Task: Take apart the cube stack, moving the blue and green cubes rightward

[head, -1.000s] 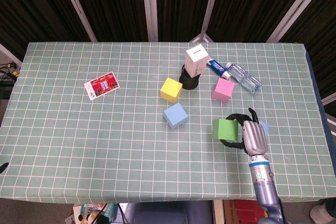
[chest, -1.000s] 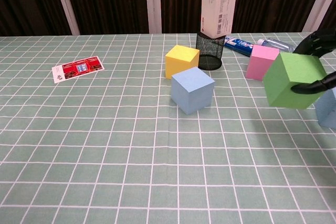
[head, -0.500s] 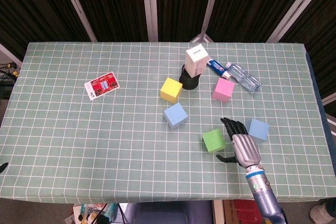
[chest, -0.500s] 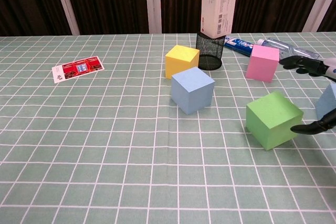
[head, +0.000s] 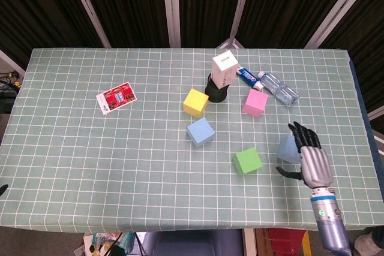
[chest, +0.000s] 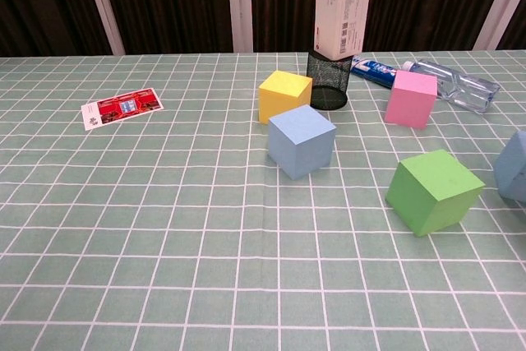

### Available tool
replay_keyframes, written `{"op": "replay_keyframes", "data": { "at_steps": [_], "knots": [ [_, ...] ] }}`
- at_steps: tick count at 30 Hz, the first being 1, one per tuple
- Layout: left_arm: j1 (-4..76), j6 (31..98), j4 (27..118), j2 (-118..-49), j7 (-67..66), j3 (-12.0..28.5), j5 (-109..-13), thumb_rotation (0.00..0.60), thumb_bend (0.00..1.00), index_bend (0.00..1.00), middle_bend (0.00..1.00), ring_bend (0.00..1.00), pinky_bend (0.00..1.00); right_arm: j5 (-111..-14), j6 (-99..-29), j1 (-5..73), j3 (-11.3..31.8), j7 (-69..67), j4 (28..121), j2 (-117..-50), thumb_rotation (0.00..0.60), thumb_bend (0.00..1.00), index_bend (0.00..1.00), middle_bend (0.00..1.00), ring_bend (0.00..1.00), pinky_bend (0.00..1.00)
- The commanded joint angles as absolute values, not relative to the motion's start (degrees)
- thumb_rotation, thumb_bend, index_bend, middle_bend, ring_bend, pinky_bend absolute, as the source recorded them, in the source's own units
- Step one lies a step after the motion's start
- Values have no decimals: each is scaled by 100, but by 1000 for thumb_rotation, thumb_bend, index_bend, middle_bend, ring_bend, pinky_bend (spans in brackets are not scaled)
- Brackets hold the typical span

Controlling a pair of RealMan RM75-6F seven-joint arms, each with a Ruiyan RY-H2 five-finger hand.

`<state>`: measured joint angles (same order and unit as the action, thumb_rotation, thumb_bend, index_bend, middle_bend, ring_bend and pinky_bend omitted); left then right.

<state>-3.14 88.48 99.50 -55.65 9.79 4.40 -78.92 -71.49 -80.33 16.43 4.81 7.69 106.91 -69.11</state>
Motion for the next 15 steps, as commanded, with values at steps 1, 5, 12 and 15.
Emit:
{"op": "replay_keyframes", "data": {
  "at_steps": [1,5,12,15],
  "knots": [
    [-311,8894,9926,-5613,919,434,-7952,600,183,139,0,0,0,-7778,-8390,1264,179,552,10297,-6635,600,134,0,2,0,0],
    [-321,9004,9877,-5706,787,411,-8082,600,183,132,0,0,0,-8304,-8704,1059,-40,759,9818,-6739,600,135,0,2,0,0],
    [-355,9152,9800,-5810,605,422,-8127,600,183,136,0,0,0,-8564,-8623,902,-266,925,9417,-6794,600,134,0,2,0,0],
    [-343,9125,9795,-5828,544,420,-8106,600,183,136,0,0,0,-8563,-8686,857,-228,1028,9455,-6800,600,134,0,2,0,0]
  ]
}}
